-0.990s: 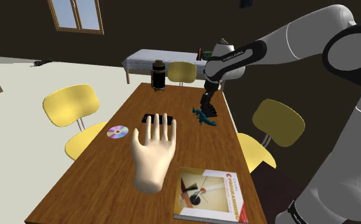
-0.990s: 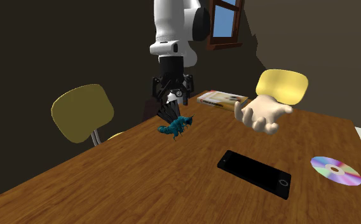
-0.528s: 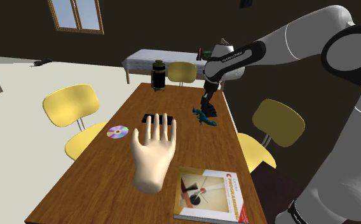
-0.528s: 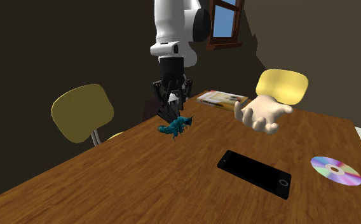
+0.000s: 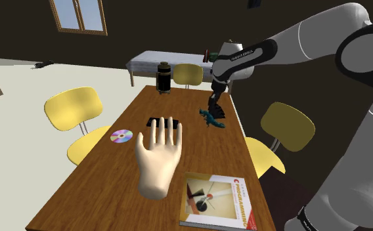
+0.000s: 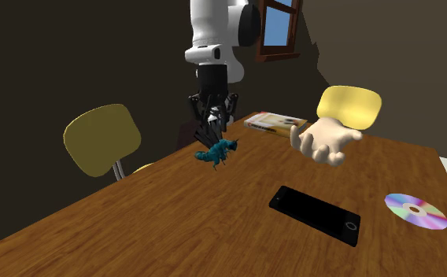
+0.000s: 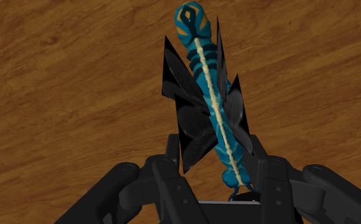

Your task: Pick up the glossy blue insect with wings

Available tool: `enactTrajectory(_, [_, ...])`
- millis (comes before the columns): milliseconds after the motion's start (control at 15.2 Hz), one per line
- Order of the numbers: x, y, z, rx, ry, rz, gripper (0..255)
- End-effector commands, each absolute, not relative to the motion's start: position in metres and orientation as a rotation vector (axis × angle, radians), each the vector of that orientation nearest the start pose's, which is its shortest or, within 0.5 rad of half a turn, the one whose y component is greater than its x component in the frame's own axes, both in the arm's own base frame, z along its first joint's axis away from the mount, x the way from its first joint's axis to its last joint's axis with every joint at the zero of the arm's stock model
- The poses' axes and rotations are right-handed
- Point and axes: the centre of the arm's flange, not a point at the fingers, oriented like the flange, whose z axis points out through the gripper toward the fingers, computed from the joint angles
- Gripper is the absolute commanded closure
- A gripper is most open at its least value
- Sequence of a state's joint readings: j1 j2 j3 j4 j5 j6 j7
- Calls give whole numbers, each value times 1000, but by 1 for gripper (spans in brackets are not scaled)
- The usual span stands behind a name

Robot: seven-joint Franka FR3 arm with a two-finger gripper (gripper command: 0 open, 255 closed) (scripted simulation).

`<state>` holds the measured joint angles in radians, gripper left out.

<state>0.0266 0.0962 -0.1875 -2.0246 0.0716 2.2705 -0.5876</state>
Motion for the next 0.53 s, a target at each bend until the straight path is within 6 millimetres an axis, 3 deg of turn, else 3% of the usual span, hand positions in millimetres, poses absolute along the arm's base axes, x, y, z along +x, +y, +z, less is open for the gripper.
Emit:
enactTrajectory(0, [579,-89,429,-3091,-606,-246,255])
enactTrajectory(462, [579,-89,466,-3091,-606,-246,255])
